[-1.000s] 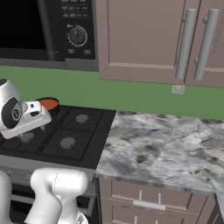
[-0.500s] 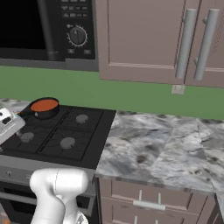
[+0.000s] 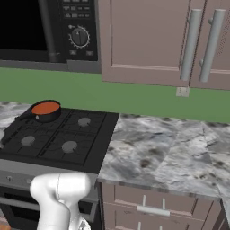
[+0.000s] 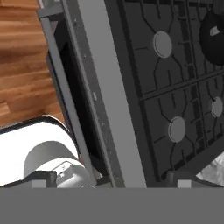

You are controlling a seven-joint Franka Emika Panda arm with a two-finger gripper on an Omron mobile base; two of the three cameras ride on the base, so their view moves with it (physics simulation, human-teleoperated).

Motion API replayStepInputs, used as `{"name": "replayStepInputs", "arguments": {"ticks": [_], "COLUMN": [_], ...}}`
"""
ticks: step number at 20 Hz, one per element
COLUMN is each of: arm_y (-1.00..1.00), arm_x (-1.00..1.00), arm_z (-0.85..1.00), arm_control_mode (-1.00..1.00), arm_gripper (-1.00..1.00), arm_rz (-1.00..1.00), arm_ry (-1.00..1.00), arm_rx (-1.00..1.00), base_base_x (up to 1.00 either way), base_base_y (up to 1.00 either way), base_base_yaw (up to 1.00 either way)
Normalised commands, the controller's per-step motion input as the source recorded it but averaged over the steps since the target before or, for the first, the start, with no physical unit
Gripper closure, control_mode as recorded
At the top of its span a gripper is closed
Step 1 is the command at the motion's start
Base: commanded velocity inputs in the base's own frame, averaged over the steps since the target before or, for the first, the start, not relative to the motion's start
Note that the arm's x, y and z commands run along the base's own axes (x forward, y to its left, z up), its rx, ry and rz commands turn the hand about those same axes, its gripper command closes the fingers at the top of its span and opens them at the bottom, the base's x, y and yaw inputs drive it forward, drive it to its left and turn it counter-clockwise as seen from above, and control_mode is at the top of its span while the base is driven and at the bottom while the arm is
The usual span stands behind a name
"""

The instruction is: Wait until the marinara sauce is simmered to a deep red color and then turn off the stove.

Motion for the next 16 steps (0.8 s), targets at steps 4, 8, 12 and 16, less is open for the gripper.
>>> {"name": "replayStepInputs", "arguments": {"ticks": [4,8,12,16], "arm_y": [0.01,0.0,0.15,0.17], "arm_x": [-0.17,-0.15,-0.13,-0.1], "arm_z": [-0.48,-0.47,-0.36,-0.31], "arm_control_mode": [-1.0,-1.0,-1.0,-1.0], "arm_gripper": [-1.0,-1.0,-1.0,-1.0], "arm_rz": [0.28,0.22,0.19,0.17], "arm_ry": [0.0,0.0,0.0,0.0], "arm_rx": [-0.15,-0.15,-0.16,-0.16], "base_base_x": [0.0,0.0,0.0,0.0], "base_base_y": [0.0,0.0,0.0,0.0], "base_base_yaw": [0.0,0.0,0.0,0.0]}}
